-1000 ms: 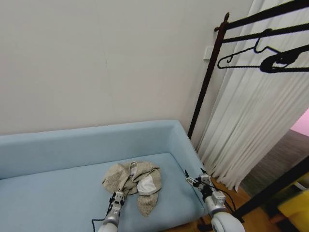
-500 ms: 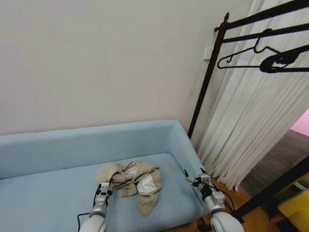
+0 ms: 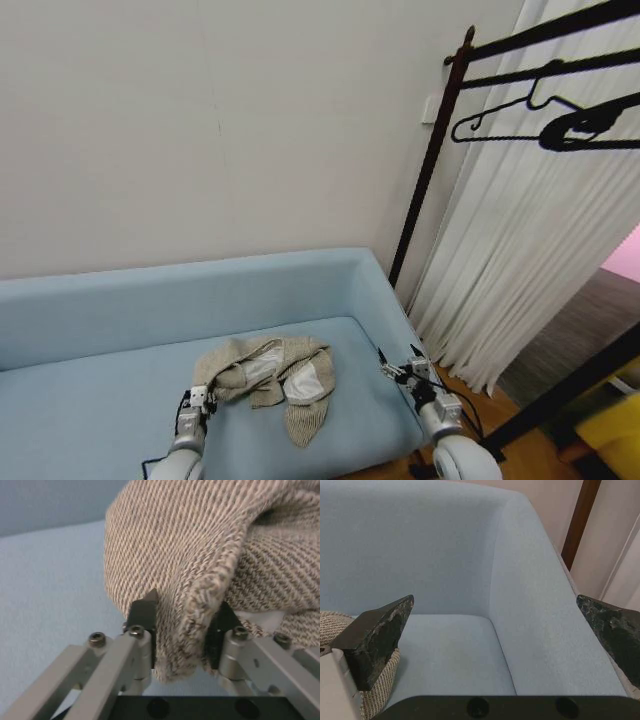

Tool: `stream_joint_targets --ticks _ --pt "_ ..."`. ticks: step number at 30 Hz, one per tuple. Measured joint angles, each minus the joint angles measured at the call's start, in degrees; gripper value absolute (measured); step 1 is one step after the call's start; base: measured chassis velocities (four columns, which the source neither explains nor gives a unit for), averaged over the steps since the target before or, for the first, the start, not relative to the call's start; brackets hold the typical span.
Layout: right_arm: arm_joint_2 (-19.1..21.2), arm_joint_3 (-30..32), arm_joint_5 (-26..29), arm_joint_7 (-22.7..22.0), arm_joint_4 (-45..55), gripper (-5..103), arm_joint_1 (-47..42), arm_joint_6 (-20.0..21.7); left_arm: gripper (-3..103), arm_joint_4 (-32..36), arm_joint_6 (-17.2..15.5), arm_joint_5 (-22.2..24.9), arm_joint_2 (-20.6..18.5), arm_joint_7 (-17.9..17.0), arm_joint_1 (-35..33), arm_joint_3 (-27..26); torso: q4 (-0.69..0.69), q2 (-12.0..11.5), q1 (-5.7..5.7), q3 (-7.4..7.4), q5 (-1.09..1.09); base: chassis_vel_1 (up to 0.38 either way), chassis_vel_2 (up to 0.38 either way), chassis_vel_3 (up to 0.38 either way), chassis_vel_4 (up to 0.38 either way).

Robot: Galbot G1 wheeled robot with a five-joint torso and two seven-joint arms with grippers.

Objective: Pick up the clothes from the sofa and hang them on the clothes hanger.

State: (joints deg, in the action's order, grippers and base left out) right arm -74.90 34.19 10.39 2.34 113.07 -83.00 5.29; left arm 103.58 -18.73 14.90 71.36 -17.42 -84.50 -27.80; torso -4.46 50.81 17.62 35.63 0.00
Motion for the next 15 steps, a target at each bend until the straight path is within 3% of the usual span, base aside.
stream_joint_targets --ticks 1,3,8,10,12,15 --pt "0.18 -0.03 0.07 0.03 -0.12 100 0.26 0.07 33 0.39 -0.39 0.13 -0.04 0.09 -0.55 0.08 0.0 0.0 0.0 0.0 0.0 0.0 0.0 0.0 0.0" --pt "0.31 -0.05 0.14 0.07 -0.23 100 0.46 0.15 33 1.0 -0.45 -0.11 -0.13 0.45 -1.08 0.1 0.01 0.0 0.0 0.0 0.0 0.0 0.0 0.0 0.0" --pt "0.36 -0.38 0.23 0.37 -0.95 100 1.16 0.22 61 7.24 -0.39 -3.19 -0.86 2.34 -3.86 0.82 0.0 0.0 0.0 0.0 0.01 0.0 0.0 0.0 0.0" --pt "0.19 -0.58 0.22 0.54 -1.36 100 1.26 0.19 77 11.9 -1.59 -2.89 -1.49 1.14 -4.06 3.09 0.0 0.0 0.0 0.0 0.02 0.0 0.0 0.0 0.0" --pt "0.23 -0.72 0.21 0.55 -1.53 100 1.34 0.18 77 12.23 -2.2 -2.26 -1.63 0.39 -3.31 4.3 0.01 0.0 0.0 0.0 0.02 0.0 0.0 0.0 0.0" --pt "0.61 -1.41 0.09 0.56 -1.87 100 1.69 0.17 93 10.84 -3.79 -1.34 -1.45 -3.49 0.46 8.93 -0.01 0.0 0.0 0.0 0.01 0.0 0.0 0.0 0.0"
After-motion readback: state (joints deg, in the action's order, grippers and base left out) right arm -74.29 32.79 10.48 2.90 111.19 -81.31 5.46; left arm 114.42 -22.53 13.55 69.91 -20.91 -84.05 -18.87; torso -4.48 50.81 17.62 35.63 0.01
